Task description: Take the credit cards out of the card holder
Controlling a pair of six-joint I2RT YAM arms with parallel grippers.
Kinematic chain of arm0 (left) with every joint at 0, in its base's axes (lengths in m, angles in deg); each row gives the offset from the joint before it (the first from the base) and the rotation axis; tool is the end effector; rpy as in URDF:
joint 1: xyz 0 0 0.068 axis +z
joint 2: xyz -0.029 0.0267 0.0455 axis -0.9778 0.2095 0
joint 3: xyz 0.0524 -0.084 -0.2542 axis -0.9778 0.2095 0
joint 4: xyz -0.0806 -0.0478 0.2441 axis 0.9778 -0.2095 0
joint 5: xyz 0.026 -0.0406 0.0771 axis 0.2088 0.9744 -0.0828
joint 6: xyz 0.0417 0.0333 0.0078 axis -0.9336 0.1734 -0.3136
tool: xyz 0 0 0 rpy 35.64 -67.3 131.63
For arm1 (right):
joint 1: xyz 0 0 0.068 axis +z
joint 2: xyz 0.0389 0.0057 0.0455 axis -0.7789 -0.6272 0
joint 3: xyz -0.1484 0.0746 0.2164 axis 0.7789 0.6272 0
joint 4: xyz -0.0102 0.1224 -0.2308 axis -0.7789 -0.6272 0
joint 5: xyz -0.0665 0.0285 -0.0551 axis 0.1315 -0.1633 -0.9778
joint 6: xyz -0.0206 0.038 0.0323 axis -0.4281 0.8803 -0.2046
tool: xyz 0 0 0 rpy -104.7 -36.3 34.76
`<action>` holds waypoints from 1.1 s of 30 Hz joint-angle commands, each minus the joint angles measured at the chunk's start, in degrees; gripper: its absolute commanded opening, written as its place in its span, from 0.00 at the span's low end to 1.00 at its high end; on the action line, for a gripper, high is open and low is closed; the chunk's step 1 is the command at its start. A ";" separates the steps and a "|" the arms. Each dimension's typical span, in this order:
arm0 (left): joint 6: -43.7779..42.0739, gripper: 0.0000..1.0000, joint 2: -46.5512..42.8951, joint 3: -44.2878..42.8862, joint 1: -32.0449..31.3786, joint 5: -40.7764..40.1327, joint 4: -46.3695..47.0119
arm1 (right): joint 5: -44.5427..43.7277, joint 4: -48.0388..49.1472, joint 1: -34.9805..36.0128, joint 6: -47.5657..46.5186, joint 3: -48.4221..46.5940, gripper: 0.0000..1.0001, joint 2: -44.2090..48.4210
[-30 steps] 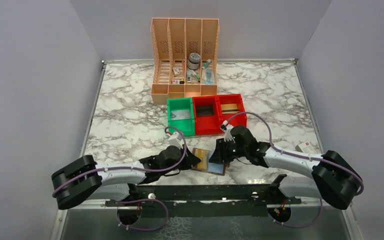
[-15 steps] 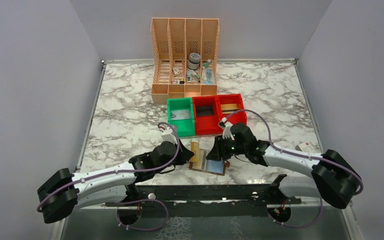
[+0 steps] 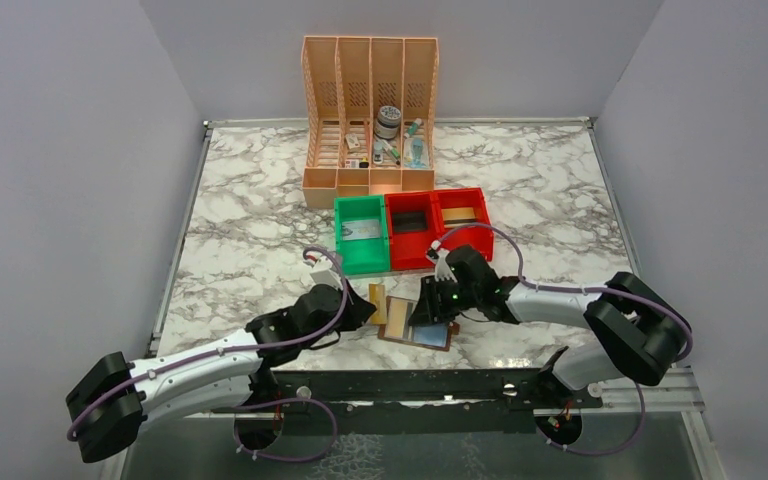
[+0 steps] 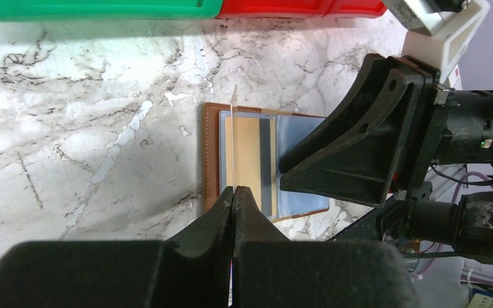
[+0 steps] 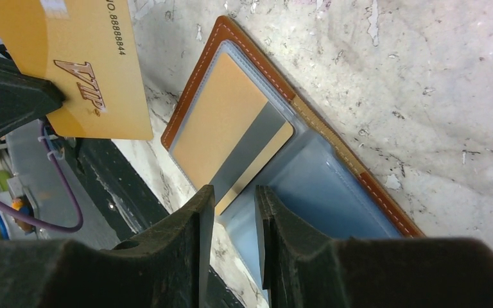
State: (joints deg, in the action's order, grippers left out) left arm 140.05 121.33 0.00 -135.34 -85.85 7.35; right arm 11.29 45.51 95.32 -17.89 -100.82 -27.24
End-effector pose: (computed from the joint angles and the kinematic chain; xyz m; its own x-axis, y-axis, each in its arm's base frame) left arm 0.1024 -0.1442 0.1817 -0.7338 -0.3908 -0.5557 0.1427 0.7110 -0.6885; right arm 0.1675 0.1827 0.1320 -0.9331 -0.1291 -0.3358 -0.3273 0.6920 0.6434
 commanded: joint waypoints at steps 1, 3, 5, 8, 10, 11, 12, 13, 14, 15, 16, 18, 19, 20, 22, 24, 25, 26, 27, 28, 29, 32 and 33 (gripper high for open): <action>-0.59 0.00 -0.82 1.22 0.42 1.28 0.25 | -4.64 -3.03 -0.06 -1.02 -0.81 0.31 0.37; -0.56 0.00 -0.83 1.40 0.68 1.41 0.22 | -3.76 -3.00 -0.04 -1.56 -1.64 0.31 -0.87; -0.56 0.00 -1.25 1.43 0.91 1.45 0.05 | -2.89 -3.01 -0.04 -1.87 -2.71 0.31 -2.96; -0.57 0.00 -2.42 1.43 1.15 1.37 -0.75 | -1.28 -2.20 -0.04 -2.19 -3.94 0.31 -5.77; -0.40 0.00 -3.61 1.49 1.26 1.13 -1.71 | 0.22 -1.42 -0.04 -2.84 -4.76 0.31 -7.27; -0.30 0.00 -4.32 1.61 1.33 0.91 -2.22 | 0.78 -1.39 -0.04 -3.17 -5.24 0.31 -8.04; -0.15 0.00 -4.98 1.71 1.35 0.74 -2.64 | 1.47 -1.33 -0.02 -3.59 -5.82 0.31 -8.65; -0.07 0.00 -5.78 1.90 1.43 0.48 -3.17 | 2.16 -1.29 -0.04 -4.03 -6.28 0.31 -9.22; 0.08 0.00 -6.42 2.02 1.50 0.24 -3.60 | 2.66 -1.37 -0.04 -4.47 -6.94 0.31 -9.60; 0.25 0.00 -7.14 2.22 1.53 0.02 -3.99 | 2.92 -1.60 -0.01 -4.79 -7.33 0.31 -9.68; 0.47 0.00 -7.84 2.38 1.56 -0.10 -4.44 | 2.74 -1.85 -0.01 -4.94 -7.49 0.31 -9.46; 0.87 0.00 -8.92 2.59 1.70 -0.36 -5.15 | 2.37 -1.79 0.00 -5.53 -7.54 0.32 -8.51; 1.12 0.00 -9.37 2.81 1.71 -0.47 -5.44 | 2.73 -1.80 -0.06 -6.08 -7.97 0.32 -8.03; 1.27 0.00 -9.82 3.00 1.78 -0.56 -5.46 | 2.85 -2.48 -0.02 -7.04 -8.75 0.32 -7.74; 1.33 0.00 -10.53 3.38 1.79 -0.31 -5.08 | 1.43 -5.05 -0.09 -8.30 -10.42 0.33 -6.38; 1.24 0.00 -10.98 3.63 1.79 0.34 -4.27 | -1.34 -6.94 -0.05 -8.40 -10.73 0.33 -3.72; 1.21 0.00 -11.16 3.84 1.76 0.76 -3.78 | -2.36 -7.21 -0.04 -8.40 -10.48 0.35 -2.15; 1.11 0.00 -11.34 4.12 1.86 1.28 -3.11 | -3.19 -7.06 -0.04 -8.36 -9.88 0.37 -0.16; 1.11 0.00 -11.35 4.29 1.88 1.80 -2.38 | -4.21 -6.44 -0.08 -8.12 -8.89 0.41 1.77; 1.11 0.00 -11.15 4.48 1.93 2.49 -1.71 | -6.14 -5.79 -0.05 -7.35 -7.66 0.45 4.27; 0.92 0.00 -10.84 4.72 2.03 3.11 -0.76 | -8.91 -4.90 -0.04 -6.13 -5.91 0.52 6.87; 0.30 0.00 -9.19 4.98 2.78 5.42 1.18 | -14.10 -2.82 -1.14 -4.87 -2.12 0.65 13.23; 0.04 0.00 -8.64 4.91 3.39 6.51 2.03 | -13.10 -1.78 -2.18 -5.10 -1.45 0.67 14.23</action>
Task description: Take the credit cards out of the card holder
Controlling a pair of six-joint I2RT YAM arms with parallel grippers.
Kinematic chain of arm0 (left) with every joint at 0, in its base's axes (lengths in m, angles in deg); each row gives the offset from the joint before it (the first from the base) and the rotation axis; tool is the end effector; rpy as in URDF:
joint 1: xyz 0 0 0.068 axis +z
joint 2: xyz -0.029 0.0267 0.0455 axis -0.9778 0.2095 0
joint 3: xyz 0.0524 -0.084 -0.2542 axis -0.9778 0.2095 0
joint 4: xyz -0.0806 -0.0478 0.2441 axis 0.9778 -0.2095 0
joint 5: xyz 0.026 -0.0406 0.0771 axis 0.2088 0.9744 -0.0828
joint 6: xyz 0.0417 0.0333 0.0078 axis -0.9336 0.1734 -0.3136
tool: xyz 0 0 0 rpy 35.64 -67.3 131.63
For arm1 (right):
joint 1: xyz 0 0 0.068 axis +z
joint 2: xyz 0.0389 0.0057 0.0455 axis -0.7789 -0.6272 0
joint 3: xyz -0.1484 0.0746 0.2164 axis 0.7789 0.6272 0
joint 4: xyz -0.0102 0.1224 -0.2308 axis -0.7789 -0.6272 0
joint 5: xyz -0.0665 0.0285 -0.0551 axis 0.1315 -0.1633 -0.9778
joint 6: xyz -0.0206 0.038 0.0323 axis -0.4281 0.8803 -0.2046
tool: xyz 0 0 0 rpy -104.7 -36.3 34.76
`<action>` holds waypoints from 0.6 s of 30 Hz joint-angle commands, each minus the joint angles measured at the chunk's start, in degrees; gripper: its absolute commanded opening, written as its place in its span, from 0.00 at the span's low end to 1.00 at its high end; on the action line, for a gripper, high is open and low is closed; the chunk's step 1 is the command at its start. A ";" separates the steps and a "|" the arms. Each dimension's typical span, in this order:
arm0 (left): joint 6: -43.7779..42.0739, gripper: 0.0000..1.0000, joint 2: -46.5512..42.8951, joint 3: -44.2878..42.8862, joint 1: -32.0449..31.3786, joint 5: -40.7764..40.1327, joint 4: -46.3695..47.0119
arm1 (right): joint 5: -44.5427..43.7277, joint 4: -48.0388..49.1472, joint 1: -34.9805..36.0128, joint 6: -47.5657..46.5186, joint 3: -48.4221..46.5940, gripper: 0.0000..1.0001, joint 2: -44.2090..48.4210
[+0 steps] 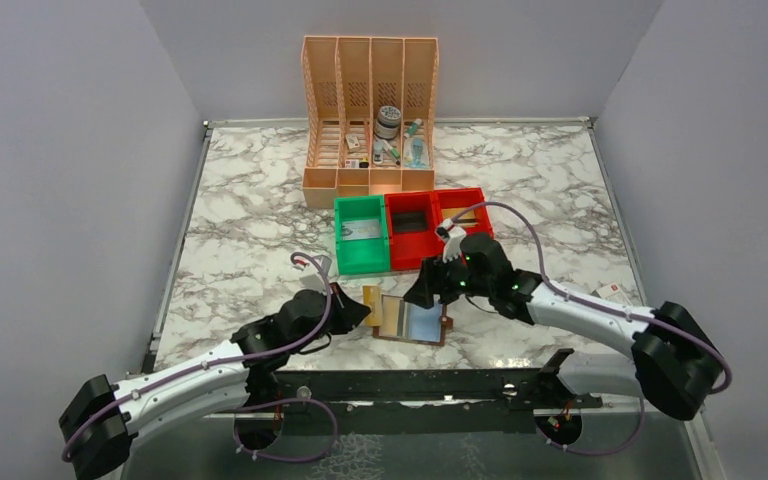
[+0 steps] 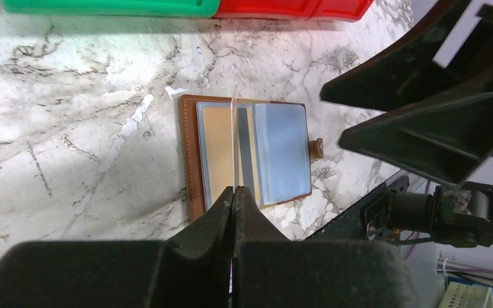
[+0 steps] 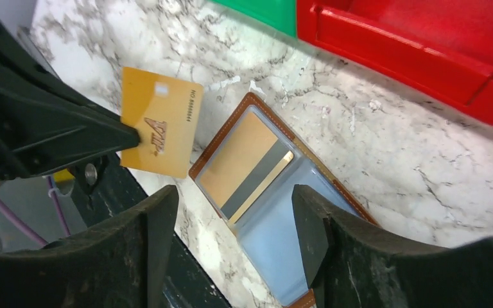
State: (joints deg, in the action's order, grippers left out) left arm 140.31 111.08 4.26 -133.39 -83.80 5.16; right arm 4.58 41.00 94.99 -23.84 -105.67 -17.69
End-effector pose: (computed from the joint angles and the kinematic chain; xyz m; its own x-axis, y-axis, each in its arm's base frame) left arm 0.0940 -0.1234 0.1785 -0.7209 -0.4307 -0.5429 0.1545 0.6639 -0.7317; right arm 0.1751 0.1827 0.1879 -0.8199 -0.0927 -0.5649 -0.4670 0.6791 0.5663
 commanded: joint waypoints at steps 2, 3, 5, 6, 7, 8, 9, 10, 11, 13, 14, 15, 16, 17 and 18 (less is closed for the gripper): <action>-0.71 0.00 2.38 1.15 3.17 8.17 8.16 | 0.06 4.74 -5.09 -0.46 4.13 0.70 5.04; -0.66 0.00 2.54 1.75 4.46 10.40 10.71 | 3.11 4.84 -7.01 -0.39 4.02 0.70 4.83; -0.26 0.00 2.75 2.95 7.79 16.40 15.74 | 8.39 7.57 -10.80 0.55 5.19 0.71 5.01; 0.16 0.00 2.71 3.44 9.79 19.31 17.81 | 10.76 10.71 -12.84 1.84 6.76 0.71 5.76; 0.72 0.00 2.72 3.90 11.52 22.04 19.20 | 12.83 14.86 -14.55 3.62 8.87 0.71 6.68; 1.28 0.00 2.68 4.33 13.23 24.27 20.64 | 14.76 19.28 -15.95 5.79 11.09 0.72 7.78; 1.69 0.00 2.65 4.72 14.63 26.41 22.09 | 16.26 23.66 -16.85 7.74 13.15 0.72 8.74; 2.19 0.00 2.70 5.08 15.58 28.46 23.77 | 17.41 27.03 -17.16 8.98 14.55 0.73 9.52; 2.64 0.00 2.83 5.38 16.32 29.96 25.37 | 18.65 29.24 -17.22 9.39 15.35 0.73 9.99; 2.79 0.00 3.50 5.30 16.75 32.41 27.69 | 20.95 32.84 -17.20 11.02 16.49 0.73 10.39; 2.60 0.00 3.92 5.11 16.80 33.35 28.37 | 21.89 34.92 -17.20 12.48 17.07 0.73 10.36; 2.38 0.00 4.42 4.60 16.79 34.14 28.66 | 22.92 36.37 -17.20 13.45 17.26 0.73 10.01; 2.21 0.00 4.87 4.28 16.81 34.73 29.12 | 24.45 36.60 -17.27 13.69 16.72 0.72 9.61; 2.11 0.00 5.16 4.04 16.77 35.37 29.63 | 25.96 35.33 -17.21 13.52 15.83 0.72 9.09; 2.04 0.00 5.41 3.96 16.76 35.81 30.54 | 28.47 35.02 -17.20 14.04 15.16 0.72 8.20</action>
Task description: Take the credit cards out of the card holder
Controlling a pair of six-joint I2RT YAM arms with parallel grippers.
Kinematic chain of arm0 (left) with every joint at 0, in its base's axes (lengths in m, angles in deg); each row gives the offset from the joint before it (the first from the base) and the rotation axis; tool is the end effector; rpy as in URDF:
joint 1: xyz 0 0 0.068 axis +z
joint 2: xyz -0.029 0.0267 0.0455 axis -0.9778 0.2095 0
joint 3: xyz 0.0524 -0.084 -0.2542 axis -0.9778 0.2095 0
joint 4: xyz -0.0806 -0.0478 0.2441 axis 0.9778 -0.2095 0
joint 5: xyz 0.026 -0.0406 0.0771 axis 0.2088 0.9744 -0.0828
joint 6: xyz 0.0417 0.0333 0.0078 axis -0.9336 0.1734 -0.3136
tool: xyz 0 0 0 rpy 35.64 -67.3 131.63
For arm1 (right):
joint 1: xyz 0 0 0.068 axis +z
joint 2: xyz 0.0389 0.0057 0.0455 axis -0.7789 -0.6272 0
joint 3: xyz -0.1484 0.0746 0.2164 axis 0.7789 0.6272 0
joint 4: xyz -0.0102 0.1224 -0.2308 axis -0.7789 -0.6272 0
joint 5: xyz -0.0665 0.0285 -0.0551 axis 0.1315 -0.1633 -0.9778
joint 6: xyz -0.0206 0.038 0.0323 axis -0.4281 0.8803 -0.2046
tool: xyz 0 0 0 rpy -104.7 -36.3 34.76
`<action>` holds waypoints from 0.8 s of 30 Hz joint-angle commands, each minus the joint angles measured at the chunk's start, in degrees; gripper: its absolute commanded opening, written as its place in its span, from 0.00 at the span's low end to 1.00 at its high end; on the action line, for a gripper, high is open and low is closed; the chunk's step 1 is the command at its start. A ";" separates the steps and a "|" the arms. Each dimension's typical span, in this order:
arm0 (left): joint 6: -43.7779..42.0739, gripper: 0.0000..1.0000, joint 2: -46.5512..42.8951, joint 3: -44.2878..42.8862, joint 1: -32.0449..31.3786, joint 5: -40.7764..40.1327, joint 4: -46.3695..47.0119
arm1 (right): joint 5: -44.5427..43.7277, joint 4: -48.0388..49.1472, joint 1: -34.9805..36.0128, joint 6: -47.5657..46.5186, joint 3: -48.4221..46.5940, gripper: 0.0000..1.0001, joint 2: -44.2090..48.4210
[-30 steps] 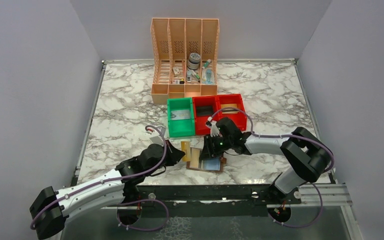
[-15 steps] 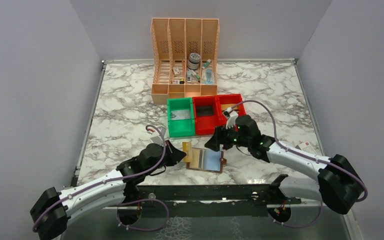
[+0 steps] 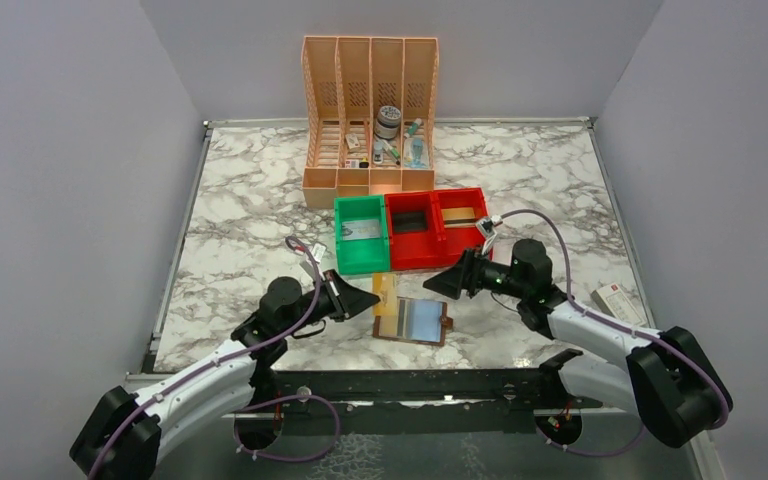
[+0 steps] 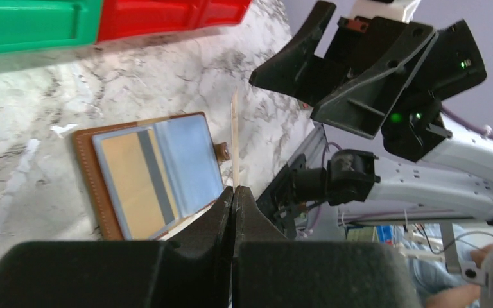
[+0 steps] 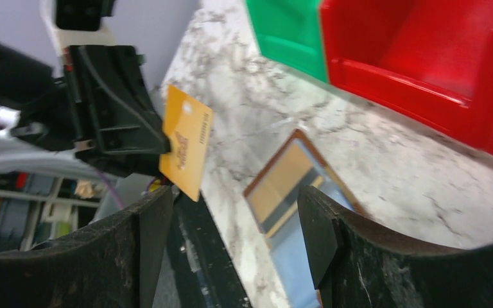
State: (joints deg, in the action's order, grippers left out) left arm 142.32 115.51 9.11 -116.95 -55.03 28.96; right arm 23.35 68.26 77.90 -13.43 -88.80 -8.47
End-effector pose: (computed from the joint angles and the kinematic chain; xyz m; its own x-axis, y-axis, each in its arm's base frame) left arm 0.1214 -0.1116 0.1813 -0.7872 -0.4407 -0.4314 0.2757 0.3742 -0.8854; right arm 0.1780 0.1131 0.1767 -0.7948 0.2063 -0.5708 -0.4404 0.4511 0.7763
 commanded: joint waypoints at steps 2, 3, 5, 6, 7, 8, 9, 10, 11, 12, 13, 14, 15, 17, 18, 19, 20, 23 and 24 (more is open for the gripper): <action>0.49 0.00 1.45 -0.74 0.37 7.69 9.04 | 14.29 13.03 -0.16 6.79 -1.26 0.69 -3.27; 0.98 0.00 1.66 -0.53 0.38 7.76 10.36 | 15.82 17.05 -0.12 8.71 -0.66 0.68 -4.35; 1.79 0.00 2.66 -0.15 0.38 8.19 13.11 | 17.51 24.09 -0.04 12.06 0.30 0.66 -6.15; 2.28 0.00 3.12 -0.16 0.36 8.40 14.38 | 18.05 25.55 -0.02 12.93 0.29 0.65 -7.10; 2.70 0.00 3.65 -0.17 0.33 8.63 15.39 | 18.52 25.87 -0.10 13.30 0.06 0.64 -7.86; 3.02 0.00 4.07 -0.18 0.37 8.84 16.53 | 18.92 25.99 0.03 13.47 -0.28 0.63 -8.60; 3.22 0.00 4.24 -0.25 0.37 8.94 17.60 | 19.32 26.68 0.17 13.62 -0.44 0.63 -9.22; 3.45 0.00 4.35 -0.22 0.38 8.96 18.25 | 19.64 27.59 0.34 14.12 -0.47 0.62 -9.77; 3.49 0.00 4.44 -0.34 0.38 8.91 18.73 | 19.87 28.20 0.52 14.45 -0.59 0.61 -10.18; 3.50 0.00 4.57 -0.36 0.34 8.92 19.02 | 19.86 28.52 0.77 14.82 -0.83 0.60 -10.49; 3.56 0.00 4.77 -0.43 0.37 8.91 19.41 | 19.83 28.60 1.08 14.98 -1.06 0.60 -10.74; 3.77 0.00 5.05 -0.40 0.36 8.97 19.92 | 19.82 28.50 1.58 15.01 -1.53 0.60 -11.07; 3.99 0.00 5.48 -0.42 0.33 9.02 20.56 | 19.70 28.21 1.90 14.95 -1.97 0.60 -11.35; 4.56 0.00 6.44 -0.42 0.37 9.42 22.42 | 19.46 27.86 2.48 15.14 -2.79 0.57 -12.09; 4.85 0.00 6.95 -0.39 0.33 9.55 23.19 | 19.33 27.99 2.77 15.29 -3.09 0.56 -12.54; 5.04 0.00 7.45 -0.46 0.33 9.71 23.75 | 19.26 28.23 2.89 15.64 -3.41 0.54 -13.06; 5.26 0.00 7.92 -0.59 0.35 9.84 24.23 | 19.35 28.69 3.10 16.14 -3.76 0.53 -13.61; 5.97 0.00 9.10 -0.92 0.29 10.34 25.65 | 19.64 31.57 4.22 18.05 -4.56 0.49 -15.41; 6.23 0.00 9.29 -1.00 0.29 10.26 25.89 | 19.65 32.41 4.77 18.49 -4.85 0.48 -15.91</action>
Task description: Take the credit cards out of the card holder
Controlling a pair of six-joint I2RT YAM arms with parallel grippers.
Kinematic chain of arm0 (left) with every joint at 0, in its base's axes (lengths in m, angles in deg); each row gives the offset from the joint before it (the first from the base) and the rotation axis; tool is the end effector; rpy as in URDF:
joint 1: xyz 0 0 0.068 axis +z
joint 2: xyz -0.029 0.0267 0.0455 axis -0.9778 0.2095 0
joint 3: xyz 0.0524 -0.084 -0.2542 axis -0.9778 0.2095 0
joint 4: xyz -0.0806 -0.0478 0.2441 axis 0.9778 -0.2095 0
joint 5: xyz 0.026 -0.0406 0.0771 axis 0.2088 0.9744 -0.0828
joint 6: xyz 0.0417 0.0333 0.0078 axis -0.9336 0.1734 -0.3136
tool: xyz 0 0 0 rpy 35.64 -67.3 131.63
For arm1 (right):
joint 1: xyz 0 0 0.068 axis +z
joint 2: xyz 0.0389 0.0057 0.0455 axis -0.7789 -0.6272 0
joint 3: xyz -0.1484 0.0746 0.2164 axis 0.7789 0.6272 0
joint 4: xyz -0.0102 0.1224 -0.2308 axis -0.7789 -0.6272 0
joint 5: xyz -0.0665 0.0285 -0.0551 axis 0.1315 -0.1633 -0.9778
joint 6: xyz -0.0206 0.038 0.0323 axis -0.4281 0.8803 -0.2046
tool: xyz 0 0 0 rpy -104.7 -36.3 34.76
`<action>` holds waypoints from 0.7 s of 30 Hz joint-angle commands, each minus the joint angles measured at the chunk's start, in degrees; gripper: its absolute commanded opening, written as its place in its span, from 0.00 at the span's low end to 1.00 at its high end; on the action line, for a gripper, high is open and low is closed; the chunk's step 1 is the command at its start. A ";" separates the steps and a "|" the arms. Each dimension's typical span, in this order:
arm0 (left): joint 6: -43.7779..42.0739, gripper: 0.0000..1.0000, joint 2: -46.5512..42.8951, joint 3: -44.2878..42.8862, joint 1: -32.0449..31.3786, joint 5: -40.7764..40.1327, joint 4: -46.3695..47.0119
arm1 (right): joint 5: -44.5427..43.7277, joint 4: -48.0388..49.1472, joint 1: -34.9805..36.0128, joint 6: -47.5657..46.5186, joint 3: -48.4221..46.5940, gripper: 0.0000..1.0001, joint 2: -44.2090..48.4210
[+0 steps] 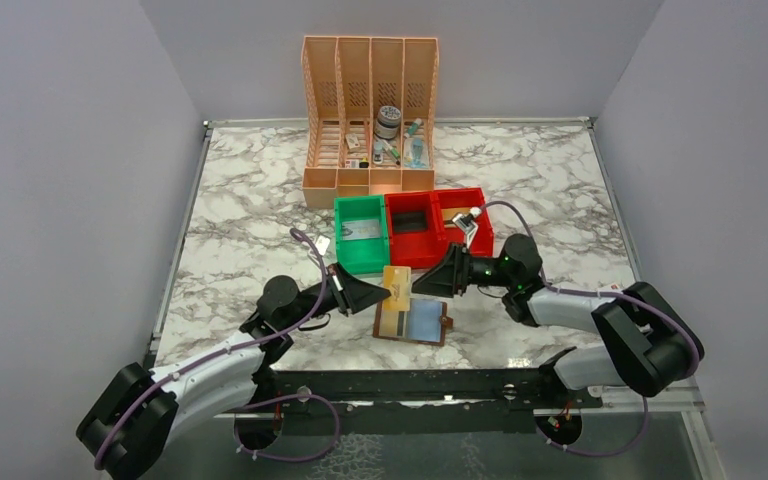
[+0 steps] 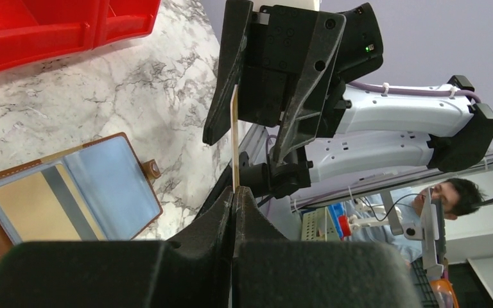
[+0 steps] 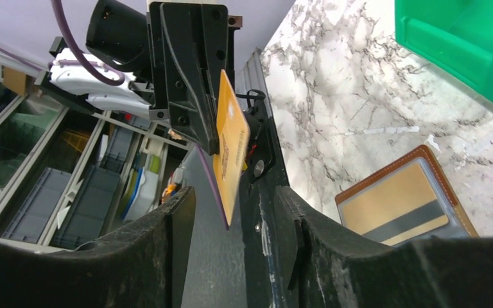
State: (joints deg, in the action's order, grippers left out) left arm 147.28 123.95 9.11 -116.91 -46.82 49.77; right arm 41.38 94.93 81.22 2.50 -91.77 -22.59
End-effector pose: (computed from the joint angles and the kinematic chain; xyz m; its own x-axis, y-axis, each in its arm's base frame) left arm 0.1281 -0.1230 0.1980 -0.8088 -0.4115 -0.4200 0.3897 0.1598 -0.9070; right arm 0.1914 0.1441 0.1880 -0.8723 0.0707 -0.4839 -0.4782 0.0833 0.8743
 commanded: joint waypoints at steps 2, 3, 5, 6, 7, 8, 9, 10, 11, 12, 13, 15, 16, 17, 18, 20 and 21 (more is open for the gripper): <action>1.59 0.00 0.84 -1.18 0.20 1.95 5.38 | 1.37 6.47 2.44 2.96 -2.50 0.45 -2.88; 1.74 0.00 0.81 -1.29 0.16 1.90 5.40 | 1.35 6.96 2.90 3.20 -2.73 0.43 -3.32; 2.07 0.00 0.74 -1.55 0.15 1.96 5.47 | 1.29 7.89 3.49 3.96 -2.85 0.39 -3.98; 2.37 0.00 0.78 -1.63 0.11 1.94 5.42 | 1.19 8.77 3.63 4.58 -2.75 0.37 -4.23; 2.49 0.00 0.85 -1.74 0.15 2.07 5.45 | 1.10 9.73 3.68 5.13 -2.51 0.35 -4.45; 2.49 0.00 0.97 -1.73 0.16 2.18 5.48 | 1.02 10.37 3.68 5.40 -2.36 0.33 -4.70; 2.54 0.00 1.10 -1.69 0.16 2.22 5.49 | 1.07 10.64 3.64 5.47 -2.41 0.31 -4.89; 2.49 0.00 1.19 -1.61 0.16 2.17 5.50 | 1.24 10.78 3.68 5.57 -2.56 0.28 -5.14; 2.57 0.00 1.28 -1.51 0.16 2.15 5.50 | 1.52 11.05 3.69 5.82 -2.73 0.26 -5.27; 2.72 0.00 1.45 -1.40 0.21 2.13 5.54 | 1.92 11.61 3.69 6.27 -2.84 0.23 -5.47; 2.83 0.00 1.48 -1.35 0.16 2.24 5.58 | 2.23 12.37 3.69 6.82 -2.86 0.21 -5.59; 2.91 0.00 1.49 -1.41 0.16 2.44 5.59 | 2.57 13.73 3.69 7.52 -2.86 0.20 -5.73; 2.85 0.00 1.45 -1.36 0.16 2.43 5.66 | 2.54 13.73 3.69 7.58 -2.97 0.19 -5.78; 2.92 0.00 1.42 -1.41 0.16 2.44 5.62 | 2.58 13.73 3.64 7.66 -3.15 0.17 -5.84; 3.02 0.00 1.47 -1.43 0.13 2.49 5.62 | 2.63 13.77 3.68 7.80 -3.23 0.16 -5.91; 3.11 0.00 1.53 -1.58 0.08 2.62 5.61 | 2.86 14.87 3.68 8.53 -3.38 0.13 -6.15; 3.11 0.00 1.44 -1.61 0.08 2.63 5.63 | 3.09 15.79 3.69 9.04 -3.34 0.12 -6.33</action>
State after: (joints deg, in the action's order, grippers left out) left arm 150.21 125.39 8.74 -116.91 -46.03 53.40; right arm 42.48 105.33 84.65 9.69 -93.65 -28.10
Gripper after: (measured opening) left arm 0.011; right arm 0.139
